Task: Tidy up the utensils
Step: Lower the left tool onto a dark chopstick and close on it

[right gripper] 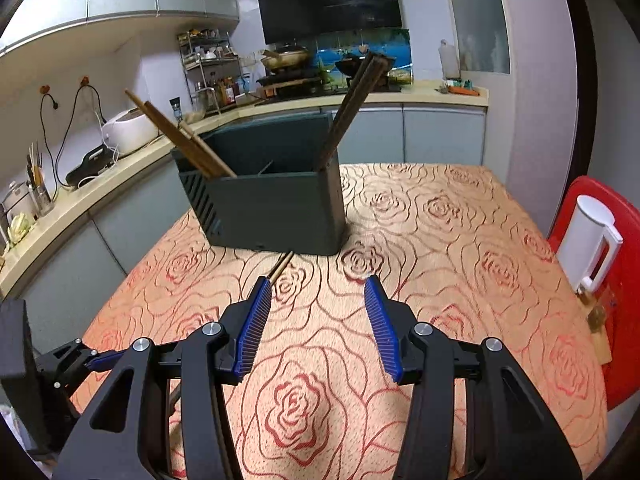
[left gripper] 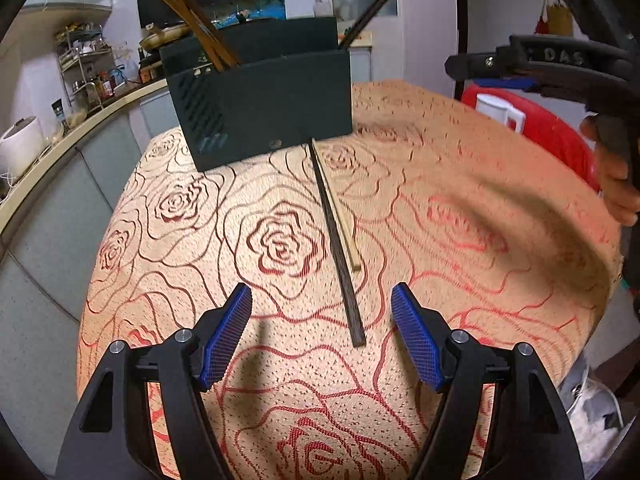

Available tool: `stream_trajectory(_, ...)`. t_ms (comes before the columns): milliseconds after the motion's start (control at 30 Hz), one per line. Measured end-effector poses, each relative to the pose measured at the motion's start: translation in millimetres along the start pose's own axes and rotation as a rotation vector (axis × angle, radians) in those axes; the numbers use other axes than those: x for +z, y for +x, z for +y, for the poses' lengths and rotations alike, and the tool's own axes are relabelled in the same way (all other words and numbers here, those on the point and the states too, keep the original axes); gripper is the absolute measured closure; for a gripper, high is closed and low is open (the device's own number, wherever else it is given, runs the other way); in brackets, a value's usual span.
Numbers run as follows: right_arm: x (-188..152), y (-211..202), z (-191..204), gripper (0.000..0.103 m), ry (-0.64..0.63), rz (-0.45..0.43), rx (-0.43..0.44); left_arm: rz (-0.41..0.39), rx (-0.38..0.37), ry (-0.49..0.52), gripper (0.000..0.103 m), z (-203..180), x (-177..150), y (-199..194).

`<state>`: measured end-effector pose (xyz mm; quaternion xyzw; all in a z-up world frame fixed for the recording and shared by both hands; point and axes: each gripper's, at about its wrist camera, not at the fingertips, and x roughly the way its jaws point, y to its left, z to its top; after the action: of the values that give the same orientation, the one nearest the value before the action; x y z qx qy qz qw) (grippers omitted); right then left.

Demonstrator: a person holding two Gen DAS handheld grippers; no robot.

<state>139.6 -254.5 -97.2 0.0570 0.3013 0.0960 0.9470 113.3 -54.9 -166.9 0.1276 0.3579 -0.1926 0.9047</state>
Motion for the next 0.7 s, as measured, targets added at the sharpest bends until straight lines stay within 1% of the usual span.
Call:
stream_trajectory(33,-2.8,0.3,-0.2,0.056,0.001,0.003,0.000,0.008,-0.001,-0.003,0.034,1.1,0.4,2.6)
stream_trajectory(100,-6.1,1.3,-0.8,0.056,0.009,0.010,-0.001,0.025,0.004,-0.006,0.041,3.2,-0.1,7.2)
stream_trajectory(133,-7.6,2.2,-1.9,0.056,0.013,0.012,-0.001,0.032,0.008,-0.004,0.046,3.1,-0.4,8.8)
stream_trajectory(200,-11.2,3.7,-2.6,0.056,0.021,0.021,-0.002,0.031,0.007,-0.007,0.051,3.6,-1.0,10.0)
stream_trajectory(267,-14.3,6.1,-2.1,0.056,0.022,0.030,0.002,0.031,-0.006,-0.011,0.061,3.9,-0.1,10.3)
stream_trajectory(300,-16.5,7.5,-0.8,0.056,0.022,0.036,0.004,0.030,-0.012,-0.011,0.064,3.3,-0.2,10.4)
stream_trajectory(367,-20.2,9.4,1.9,0.056,0.019,0.045,0.010,0.027,-0.016,-0.005,0.076,1.9,-0.8,10.0)
stream_trajectory(433,-23.8,11.7,5.9,0.056,0.012,0.054,0.016,0.026,-0.016,-0.009,0.082,2.2,-1.5,9.6)
stream_trajectory(633,-34.1,21.6,22.8,0.056,-0.022,0.092,0.042,0.037,-0.001,-0.081,0.093,19.5,-2.0,8.9)
stream_trajectory(700,-37.7,24.8,29.6,0.056,-0.036,0.104,0.051,0.039,-0.001,-0.104,0.094,25.3,-2.4,8.5)
